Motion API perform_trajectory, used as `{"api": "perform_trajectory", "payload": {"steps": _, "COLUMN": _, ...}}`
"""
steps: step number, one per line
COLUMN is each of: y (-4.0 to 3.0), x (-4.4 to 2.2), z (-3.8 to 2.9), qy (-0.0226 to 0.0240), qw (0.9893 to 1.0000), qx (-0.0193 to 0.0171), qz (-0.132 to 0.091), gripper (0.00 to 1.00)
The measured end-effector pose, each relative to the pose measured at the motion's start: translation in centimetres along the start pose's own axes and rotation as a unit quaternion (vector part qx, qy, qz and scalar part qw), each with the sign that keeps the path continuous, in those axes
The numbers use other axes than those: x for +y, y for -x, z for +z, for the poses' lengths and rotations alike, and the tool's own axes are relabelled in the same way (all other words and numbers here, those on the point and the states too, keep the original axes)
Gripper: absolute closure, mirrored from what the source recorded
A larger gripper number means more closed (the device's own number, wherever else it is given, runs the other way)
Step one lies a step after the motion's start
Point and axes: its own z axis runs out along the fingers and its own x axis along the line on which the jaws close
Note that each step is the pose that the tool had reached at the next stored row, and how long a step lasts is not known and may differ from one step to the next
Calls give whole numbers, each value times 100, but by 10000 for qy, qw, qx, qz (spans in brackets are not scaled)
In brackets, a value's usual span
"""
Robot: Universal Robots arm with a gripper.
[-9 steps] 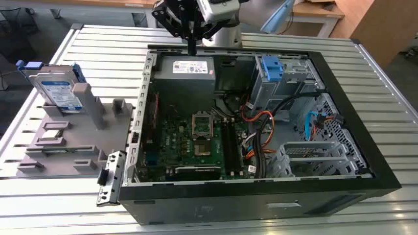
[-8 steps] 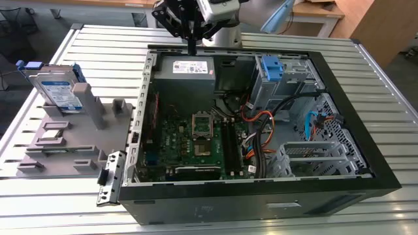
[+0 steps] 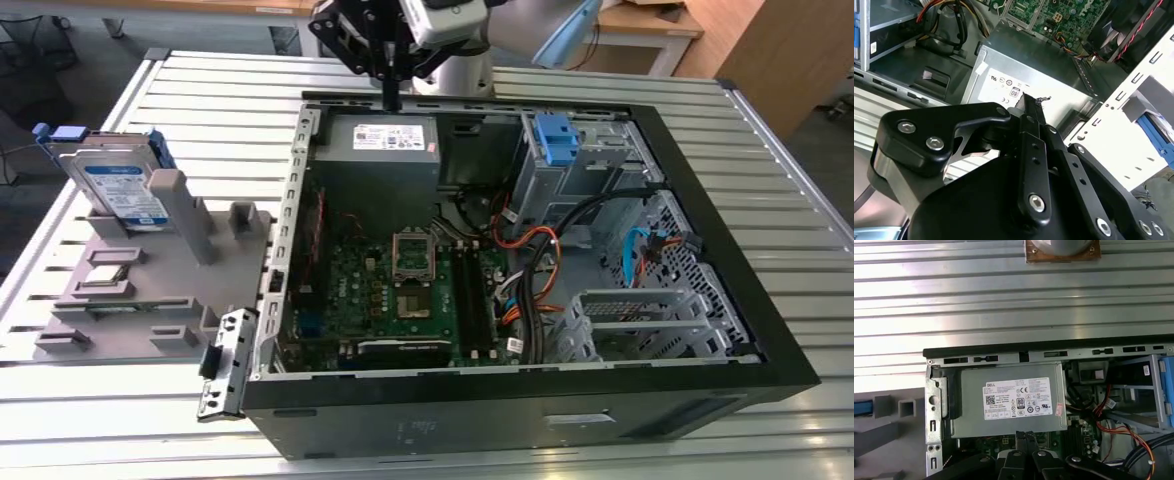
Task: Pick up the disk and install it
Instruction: 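Reach for the disk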
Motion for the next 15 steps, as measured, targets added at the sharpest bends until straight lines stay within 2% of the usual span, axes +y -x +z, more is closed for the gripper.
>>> {"api": "perform_trajectory", "payload": {"steps": 15, "y": -82, "x": -6, "z": -2, "qy": 0, "qw": 10000, "qx": 0, "qz": 0, "gripper": 89}}
